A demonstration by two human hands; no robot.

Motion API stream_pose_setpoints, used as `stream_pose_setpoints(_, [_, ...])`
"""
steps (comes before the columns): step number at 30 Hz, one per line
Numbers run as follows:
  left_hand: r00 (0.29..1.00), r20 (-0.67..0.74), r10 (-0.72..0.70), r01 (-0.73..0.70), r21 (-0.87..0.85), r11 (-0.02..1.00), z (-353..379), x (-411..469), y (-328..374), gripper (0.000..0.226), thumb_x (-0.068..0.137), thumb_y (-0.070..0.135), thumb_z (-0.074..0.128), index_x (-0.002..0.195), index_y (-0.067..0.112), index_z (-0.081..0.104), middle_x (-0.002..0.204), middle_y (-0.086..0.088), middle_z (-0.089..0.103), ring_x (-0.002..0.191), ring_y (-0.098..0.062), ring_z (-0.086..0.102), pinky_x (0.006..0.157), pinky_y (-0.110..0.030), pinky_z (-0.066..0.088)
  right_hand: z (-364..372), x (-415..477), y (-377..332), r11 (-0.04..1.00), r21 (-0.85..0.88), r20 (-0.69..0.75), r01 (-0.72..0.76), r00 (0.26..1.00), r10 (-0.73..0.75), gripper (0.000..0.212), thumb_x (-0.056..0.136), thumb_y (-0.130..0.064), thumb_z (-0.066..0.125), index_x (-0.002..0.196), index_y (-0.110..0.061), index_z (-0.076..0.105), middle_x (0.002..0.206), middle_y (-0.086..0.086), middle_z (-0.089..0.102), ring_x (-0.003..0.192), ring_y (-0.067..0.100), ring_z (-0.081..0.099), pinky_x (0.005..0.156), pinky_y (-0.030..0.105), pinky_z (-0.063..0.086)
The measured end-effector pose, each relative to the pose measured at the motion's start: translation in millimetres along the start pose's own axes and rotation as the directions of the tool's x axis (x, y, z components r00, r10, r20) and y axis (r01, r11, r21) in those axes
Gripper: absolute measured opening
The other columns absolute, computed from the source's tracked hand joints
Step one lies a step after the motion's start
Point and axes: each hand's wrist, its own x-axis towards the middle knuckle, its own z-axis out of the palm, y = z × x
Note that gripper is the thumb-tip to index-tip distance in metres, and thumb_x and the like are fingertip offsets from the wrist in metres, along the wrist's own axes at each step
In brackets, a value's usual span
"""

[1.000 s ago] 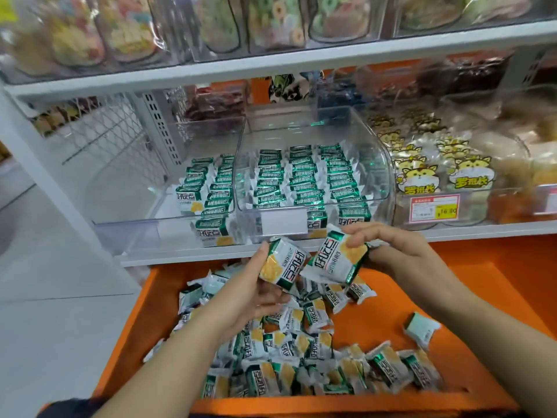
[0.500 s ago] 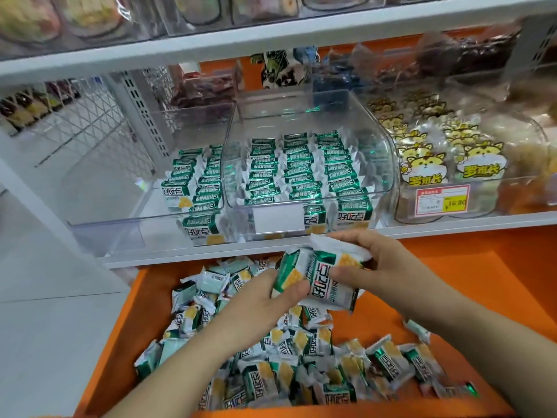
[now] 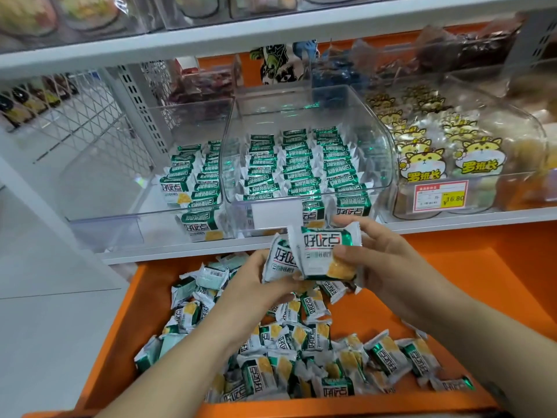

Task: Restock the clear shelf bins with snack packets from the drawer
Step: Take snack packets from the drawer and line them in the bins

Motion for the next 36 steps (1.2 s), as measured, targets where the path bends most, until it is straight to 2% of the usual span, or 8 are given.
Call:
stream_pose_setpoints(5, [0.996, 0.082, -0.018, 0.036, -0.221, 0.975, 4, -4, 6, 0.045, 0.088, -0.008, 0.055, 0.12, 0.022, 0.052, 0.11, -0.007, 0.071, 0.095, -0.023, 0.069, 0.088, -0.038, 0.055, 0, 0, 5, 0.989, -0.146, 0.014, 0.03, 1.0, -0.028, 0.045, 0.061, -0.031, 0.074, 0.105, -0.035, 0.065, 0.106, 0.034, 0.058, 0.084, 0.037, 0.06, 0.071, 0.033, 0.05])
stream_pose_setpoints(9, [0.968, 0.24, -0.073, 0.147, -0.308, 0.94, -5, -7, 8, 0.054, 0.074, 0.013, 0.072, 0.124, 0.015, 0.052, 0.114, -0.015, 0.067, 0.096, -0.026, 0.064, 0.094, -0.044, 0.051, -4, 2, 6, 0.949, -0.31, 0.018, 0.055, 0.998, -0.052, 0.051, 0.061, -0.034, 0.074, 0.107, -0.021, 0.058, 0.094, 0.007, 0.071, 0.086, 0.024, 0.069, 0.08, 0.041, 0.057])
stream_pose_setpoints(12, [0.982, 0.167, -0.09, 0.114, -0.14, 0.983, -3, -11, 6, 0.055, 0.07, 0.034, 0.08, 0.116, 0.016, 0.056, 0.108, -0.003, 0.071, 0.097, -0.015, 0.068, 0.091, -0.038, 0.052, 5, 1, 10, 0.922, -0.376, 0.054, 0.093, 0.995, -0.078, 0.044, 0.063, -0.033, 0.075, 0.099, -0.015, 0.055, 0.084, 0.0, 0.069, 0.068, 0.012, 0.066, 0.059, 0.023, 0.053])
stream_pose_setpoints(16, [0.994, 0.046, -0.099, 0.087, 0.219, 0.972, -10, -13, 3, 0.085, 0.06, 0.059, 0.08, 0.131, 0.027, 0.046, 0.113, 0.016, 0.067, 0.099, -0.004, 0.064, 0.091, -0.032, 0.047, 4, 4, 17, 0.882, -0.462, 0.068, 0.091, 0.995, -0.067, 0.042, 0.072, -0.051, 0.059, 0.096, -0.016, 0.056, 0.076, -0.003, 0.06, 0.066, 0.008, 0.059, 0.063, 0.02, 0.049])
stream_pose_setpoints(20, [0.993, -0.053, -0.107, 0.119, 0.493, 0.862, -24, -8, 2, 0.078, 0.081, 0.043, 0.07, 0.145, 0.027, 0.027, 0.098, 0.033, 0.044, 0.077, 0.019, 0.047, 0.074, -0.009, 0.038, -18, 22, 48, 0.685, -0.725, 0.073, -0.065, 0.983, 0.17, 0.028, 0.088, -0.047, 0.054, 0.101, -0.023, 0.057, 0.092, -0.006, 0.058, 0.077, 0.002, 0.059, 0.072, 0.019, 0.048])
stream_pose_setpoints(24, [0.985, -0.124, -0.119, 0.171, 0.623, 0.763, -42, 5, -9, 0.084, 0.082, 0.043, 0.07, 0.148, 0.026, 0.022, 0.128, 0.013, 0.05, 0.097, -0.004, 0.048, 0.083, -0.02, 0.035, -24, 46, 95, 0.372, -0.926, 0.113, -0.065, 0.892, 0.438, 0.032, 0.094, -0.038, 0.055, 0.122, -0.021, 0.054, 0.114, -0.005, 0.057, 0.097, 0.01, 0.056, 0.08, 0.019, 0.045])
stream_pose_setpoints(27, [0.984, -0.148, -0.101, 0.177, 0.722, 0.669, -54, 7, -15, 0.069, 0.081, 0.046, 0.068, 0.138, 0.029, 0.032, 0.098, 0.019, 0.052, 0.093, -0.011, 0.057, 0.084, -0.031, 0.047, -11, 68, 126, 0.322, -0.946, 0.134, -0.036, 0.862, 0.49, 0.04, 0.095, -0.037, 0.056, 0.128, -0.016, 0.053, 0.128, 0.003, 0.056, 0.112, 0.018, 0.055, 0.093, 0.028, 0.045])
stream_pose_setpoints(36, [0.97, -0.217, -0.112, 0.241, 0.777, 0.582, -85, 8, -26, 0.069, 0.079, 0.054, 0.064, 0.135, 0.03, 0.03, 0.104, 0.002, 0.058, 0.084, -0.014, 0.059, 0.08, -0.04, 0.051, 33, 100, 204, 0.202, -0.977, 0.087, -0.064, 0.749, 0.657, 0.03, 0.087, -0.027, 0.068, 0.098, 0.001, 0.063, 0.116, 0.019, 0.064, 0.092, 0.025, 0.06, 0.071, 0.026, 0.04])
